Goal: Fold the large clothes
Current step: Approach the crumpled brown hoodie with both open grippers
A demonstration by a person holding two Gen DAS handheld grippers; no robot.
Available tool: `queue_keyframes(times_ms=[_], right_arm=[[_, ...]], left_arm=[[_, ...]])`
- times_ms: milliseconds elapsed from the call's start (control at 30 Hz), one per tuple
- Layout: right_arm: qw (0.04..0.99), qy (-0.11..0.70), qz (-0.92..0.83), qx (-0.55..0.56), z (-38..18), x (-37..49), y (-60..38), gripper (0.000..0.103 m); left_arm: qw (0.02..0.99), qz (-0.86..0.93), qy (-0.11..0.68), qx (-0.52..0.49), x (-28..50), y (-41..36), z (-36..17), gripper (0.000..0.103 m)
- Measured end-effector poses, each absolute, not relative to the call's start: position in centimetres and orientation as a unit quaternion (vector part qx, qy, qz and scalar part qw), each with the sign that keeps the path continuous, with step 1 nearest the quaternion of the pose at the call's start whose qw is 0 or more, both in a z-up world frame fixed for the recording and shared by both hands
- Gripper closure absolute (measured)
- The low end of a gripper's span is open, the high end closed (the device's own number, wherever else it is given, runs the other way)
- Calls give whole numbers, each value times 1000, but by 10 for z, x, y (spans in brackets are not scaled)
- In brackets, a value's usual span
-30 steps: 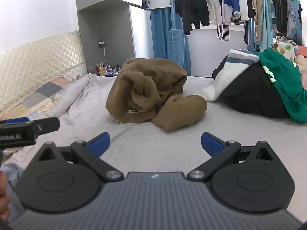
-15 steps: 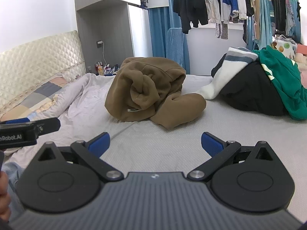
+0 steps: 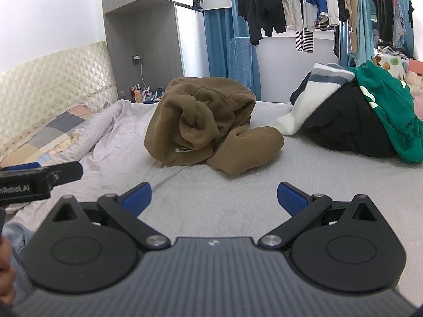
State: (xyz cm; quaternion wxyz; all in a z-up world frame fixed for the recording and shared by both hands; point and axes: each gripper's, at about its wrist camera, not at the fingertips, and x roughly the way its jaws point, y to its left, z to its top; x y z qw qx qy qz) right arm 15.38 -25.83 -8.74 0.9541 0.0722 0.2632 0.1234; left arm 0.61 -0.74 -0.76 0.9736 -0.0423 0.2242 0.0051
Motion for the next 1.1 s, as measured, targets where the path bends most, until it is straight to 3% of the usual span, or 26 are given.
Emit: queue_keyframes(times_ms=[1100], right_arm=[[955, 265, 116, 70, -95, 157, -253, 0]], left_arm=[[972, 4, 232, -40, 9, -7, -18, 0]])
